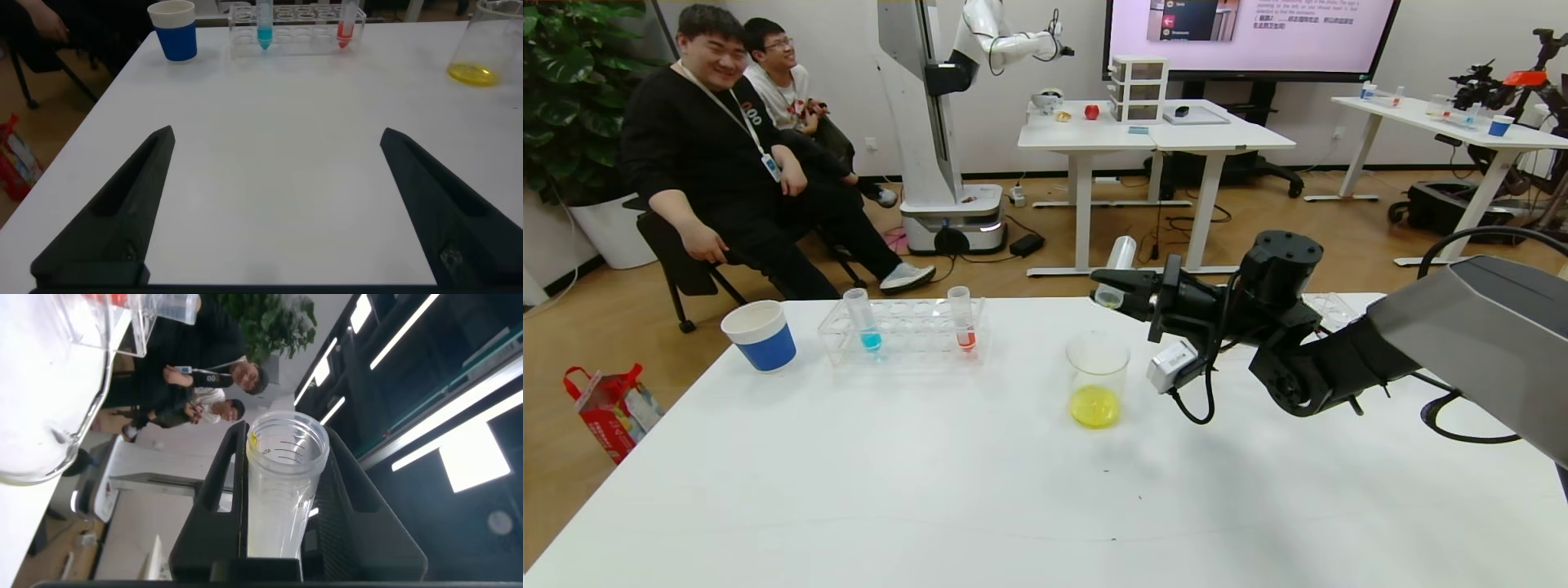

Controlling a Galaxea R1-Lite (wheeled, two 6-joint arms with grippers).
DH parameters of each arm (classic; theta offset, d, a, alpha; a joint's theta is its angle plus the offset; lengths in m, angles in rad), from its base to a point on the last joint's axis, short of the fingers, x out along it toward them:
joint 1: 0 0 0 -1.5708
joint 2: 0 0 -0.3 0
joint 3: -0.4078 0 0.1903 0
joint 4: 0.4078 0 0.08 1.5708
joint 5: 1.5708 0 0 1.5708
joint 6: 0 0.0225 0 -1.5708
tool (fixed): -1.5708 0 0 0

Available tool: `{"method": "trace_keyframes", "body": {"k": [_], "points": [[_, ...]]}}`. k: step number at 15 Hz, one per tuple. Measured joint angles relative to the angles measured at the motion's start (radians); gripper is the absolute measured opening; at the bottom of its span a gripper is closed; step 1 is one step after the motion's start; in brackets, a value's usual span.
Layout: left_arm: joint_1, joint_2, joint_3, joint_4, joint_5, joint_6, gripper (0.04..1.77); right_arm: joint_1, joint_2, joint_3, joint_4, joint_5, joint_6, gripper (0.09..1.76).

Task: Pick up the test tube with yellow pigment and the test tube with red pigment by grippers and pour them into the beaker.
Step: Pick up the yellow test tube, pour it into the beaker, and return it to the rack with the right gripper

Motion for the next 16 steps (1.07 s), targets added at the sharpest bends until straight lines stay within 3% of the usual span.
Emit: {"method": "trace_keyframes", "body": {"k": [4, 6, 9, 14, 16], "points": [[0.0, 0.0, 0.0, 0.0, 0.0, 0.0, 1.75, -0.001, -0.083, 0.012, -0.03, -0.005, 0.34, 0.49], [0.0, 0.0, 0.0, 0.0, 0.0, 0.0, 1.75, -0.011, -0.115, 0.047, -0.121, -0.066, 0.543, 0.49], [0.0, 0.0, 0.0, 0.0, 0.0, 0.0, 1.75, -0.025, -0.138, 0.154, -0.359, -0.301, 0.893, 0.49], [0.0, 0.0, 0.0, 0.0, 0.0, 0.0, 1.75, -0.026, -0.211, 0.396, -0.379, -0.695, 1.273, 0.49], [0.0, 0.0, 0.0, 0.0, 0.0, 0.0, 1.75, -0.014, -0.254, 0.464, -0.373, -0.771, 1.41, 0.49]]}}
